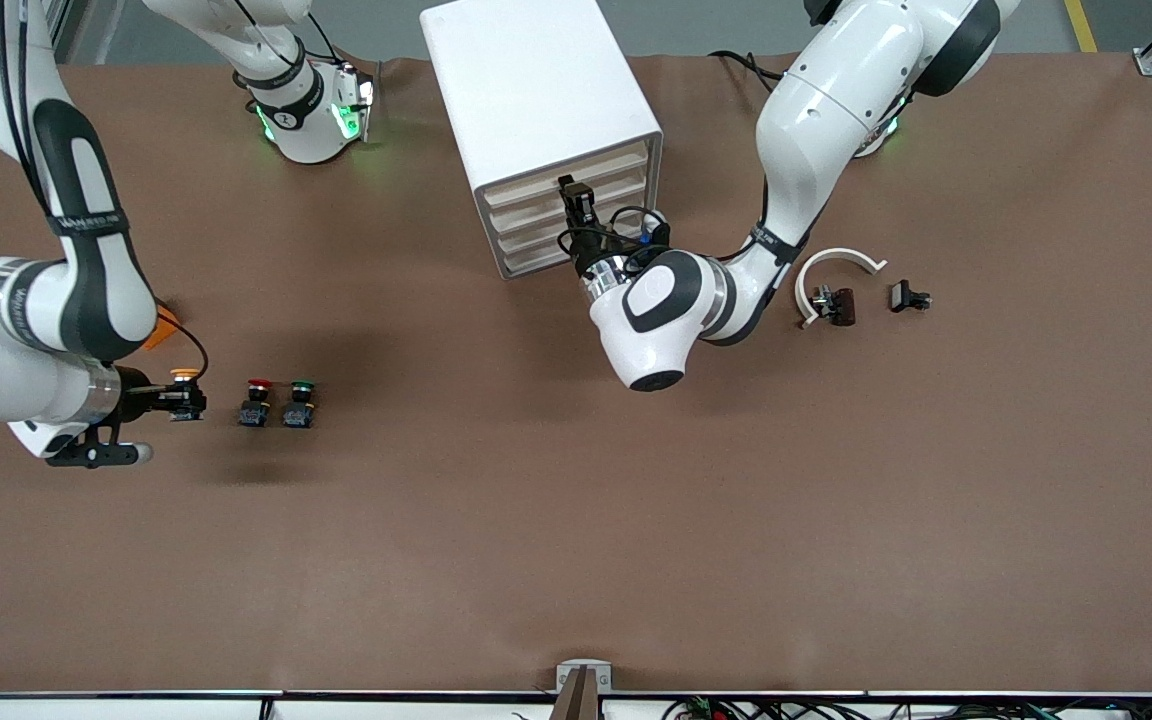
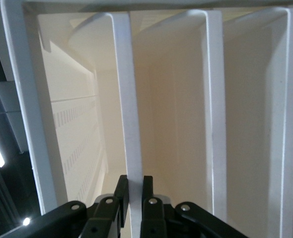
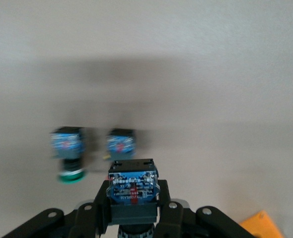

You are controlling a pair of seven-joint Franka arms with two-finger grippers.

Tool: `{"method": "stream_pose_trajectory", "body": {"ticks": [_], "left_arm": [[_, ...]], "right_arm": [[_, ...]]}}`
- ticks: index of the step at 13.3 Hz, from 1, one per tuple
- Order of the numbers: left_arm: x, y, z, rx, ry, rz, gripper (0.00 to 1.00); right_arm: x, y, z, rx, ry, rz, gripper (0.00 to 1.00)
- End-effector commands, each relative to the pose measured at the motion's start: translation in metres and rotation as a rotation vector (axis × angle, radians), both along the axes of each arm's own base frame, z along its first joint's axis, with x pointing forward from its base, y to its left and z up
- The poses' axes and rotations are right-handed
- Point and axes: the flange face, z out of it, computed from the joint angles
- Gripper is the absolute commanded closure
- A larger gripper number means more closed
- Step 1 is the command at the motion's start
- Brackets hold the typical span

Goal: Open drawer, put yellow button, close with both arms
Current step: 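Pull the drawer open with the left gripper while the right gripper grasps the button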

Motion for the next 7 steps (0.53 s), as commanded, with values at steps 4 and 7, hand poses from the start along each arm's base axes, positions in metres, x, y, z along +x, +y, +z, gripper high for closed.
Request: {"method": "stream_pose_trajectory", "body": {"ticks": [4, 7], "left_arm": [[0.034, 0.027, -0.014, 0.045, -0.025, 0.069, 1.0], [0.056, 0.033, -0.005, 0.041, -0.081, 0.115, 1.0]], "right_arm": [[-0.007, 0.075, 0.078, 0.024, 0.068, -0.209, 1.0], [-0.021, 0.118, 0.108, -0.005, 0.094, -0.299, 1.0]]}}
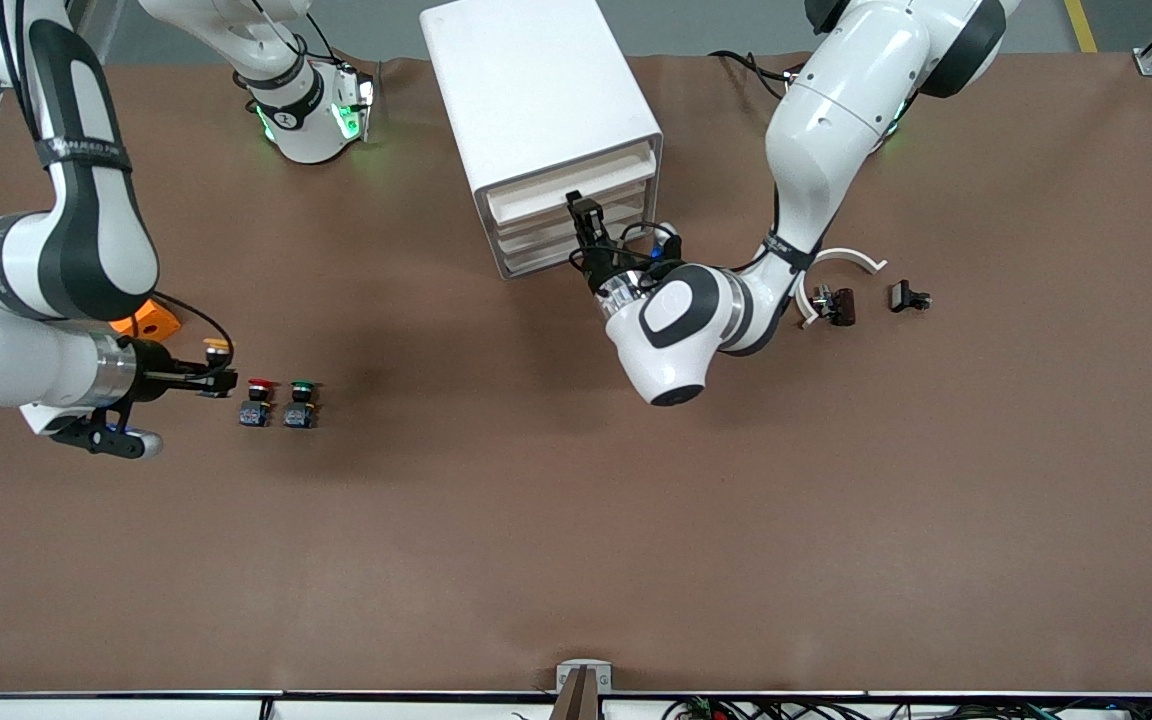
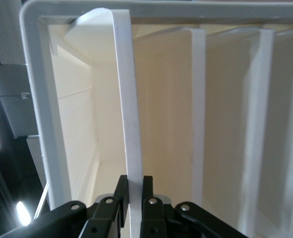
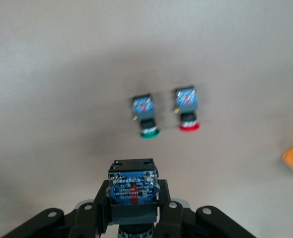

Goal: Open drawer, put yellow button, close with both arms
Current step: 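Carry the yellow button to the drawer while the left gripper withdraws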

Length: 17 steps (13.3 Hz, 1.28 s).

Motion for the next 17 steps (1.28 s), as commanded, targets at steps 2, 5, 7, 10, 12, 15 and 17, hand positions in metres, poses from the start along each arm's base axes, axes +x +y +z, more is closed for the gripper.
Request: {"method": "stream_pose_trajectory", "body": {"ticks": [2, 5, 7, 10, 12, 15, 17], "left_arm": [[0.035, 0.016, -0.003, 0.025, -0.097, 0.079, 1.0], [0.052, 0.023, 0.002, 0.032, -0.144, 0.12, 1.0], [0.062, 0.028, 0.006, 0.033, -0.171, 0.139, 0.96], [0.07, 0.035, 0.009, 0.019, -0.195, 0.15, 0.0], [0.081, 0.039, 0.023, 0.007, -0.232, 0.156, 0.0], [0.102, 0.062, 0.034, 0.049, -0.304, 0.16, 0.0], [0.117, 0.076, 0.048, 0.072, -0.405, 0.122, 0.0]], "right_arm": [[-0.025, 0.063, 0.046, -0.036, 0.012, -0.12, 1.0], [-0.055, 0.149, 0.071, -0.066, 0.01, -0.214, 1.0], [-0.076, 0.203, 0.087, -0.07, -0.007, -0.276, 1.0], [-0.11, 0.272, 0.107, -0.073, -0.048, -0.351, 1.0], [-0.132, 0.307, 0.118, -0.069, -0.068, -0.388, 1.0], [-0.165, 0.354, 0.125, -0.076, -0.096, -0.436, 1.0], [-0.185, 0.382, 0.121, -0.113, -0.147, -0.463, 1.0]]}}
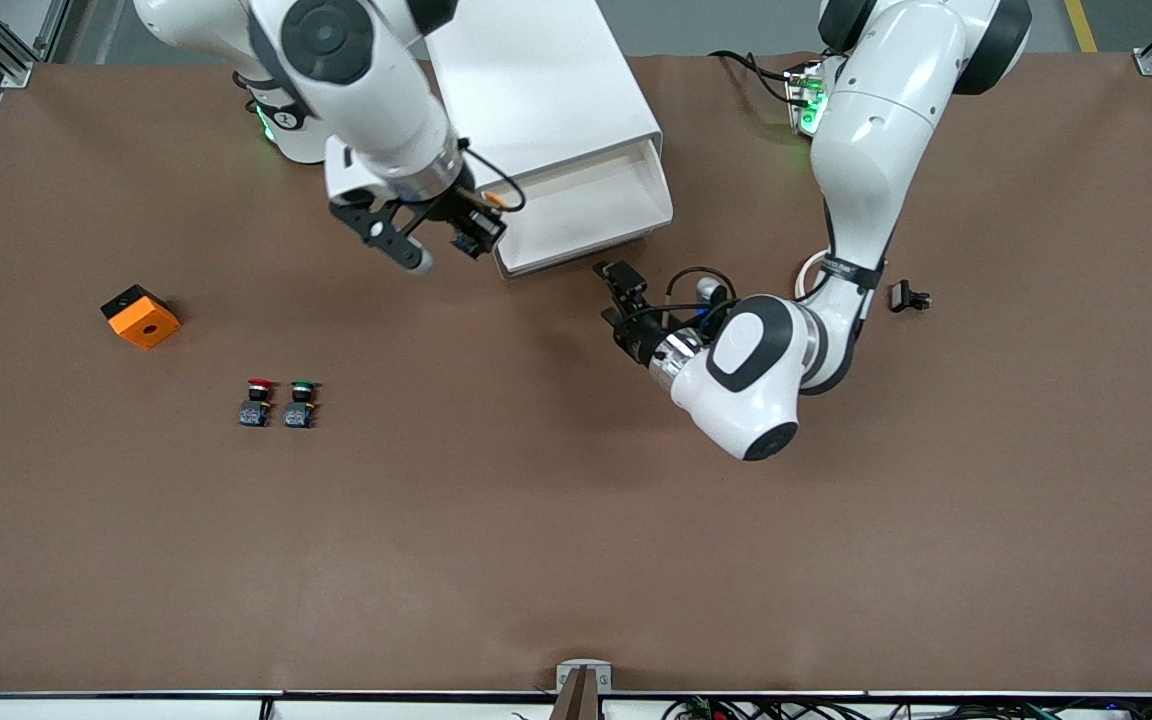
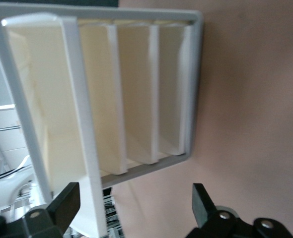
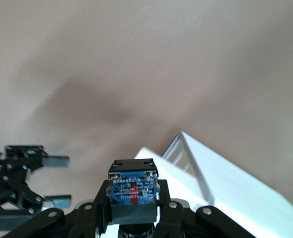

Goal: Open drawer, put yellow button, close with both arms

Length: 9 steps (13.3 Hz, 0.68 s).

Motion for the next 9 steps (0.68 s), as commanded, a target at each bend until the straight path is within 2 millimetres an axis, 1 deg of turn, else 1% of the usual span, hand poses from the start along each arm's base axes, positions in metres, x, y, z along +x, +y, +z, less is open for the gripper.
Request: {"method": "stream_pose_trajectory", "body": {"ticks": [1, 5, 6, 8, 9], "left_arm": [[0.021, 0.018, 0.029, 0.014, -0.136, -0.04, 0.0], [0.062, 0.084, 0.067, -0.052, -0.372, -0.06, 0.0], [0.067, 0.094, 0.069, -0.069, -0.409, -0.078, 0.0], [0.08, 0.123, 0.086, -0.092, -0.498, -0.102, 0.0], [0.083, 0.131, 0.088, -0.113, -0.531, -0.128, 0.0]], "right_arm": [[-0.028, 0.026, 0.001, -0.039, -0.049, -0.041, 1.0], [-0.068, 0.064, -0.002, -0.096, -0.106, -0.062, 1.0], [-0.074, 0.073, -0.004, -0.09, -0.117, -0.075, 1.0], [-0.083, 0.093, -0.019, -0.09, -0.129, -0.101, 1.0], [-0.086, 0.101, -0.029, -0.096, -0.136, -0.114, 1.0]]}}
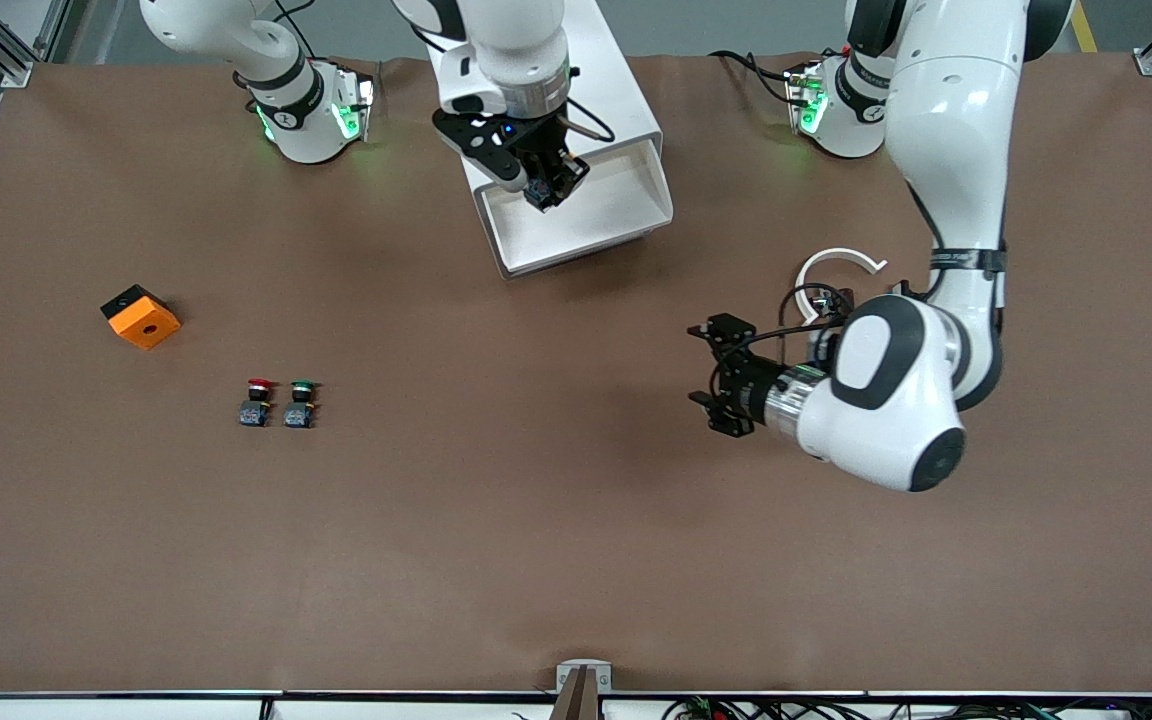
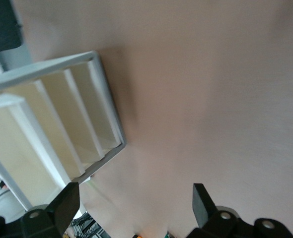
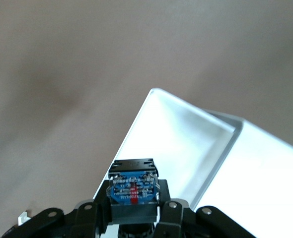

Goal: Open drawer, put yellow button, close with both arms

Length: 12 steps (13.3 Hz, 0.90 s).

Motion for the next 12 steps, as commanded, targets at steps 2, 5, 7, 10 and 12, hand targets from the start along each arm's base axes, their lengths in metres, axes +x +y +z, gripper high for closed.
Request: {"method": "stream_pose_trajectory", "body": {"ticks": [2, 5, 7, 10, 12], "left_arm": [[0.01, 0.029, 0.028, -0.037, -0.171, -0.1, 0.0], [0.019, 0.05, 0.034, -0.09, -0.302, -0.211, 0.0], [0.023, 0.056, 0.036, -0.063, -0.36, -0.247, 0.0], [0.008, 0.018, 0.03, -0.017, -0.44, -0.499, 0.0], [0.0, -0.004, 0.042, 0.052, -0.518, -0.642, 0.0]], "right_arm": [[-0.009, 0.026, -0.037, -0.03, -0.021, -0.029, 1.0], [-0.012, 0.033, -0.054, -0.046, -0.009, -0.038, 1.0], [-0.015, 0.038, -0.063, -0.053, 0.002, -0.041, 1.0], [-0.023, 0.044, -0.072, -0.065, 0.017, -0.029, 1.0], [-0.029, 0.049, -0.078, -0.074, 0.023, -0.014, 1.0]]}}
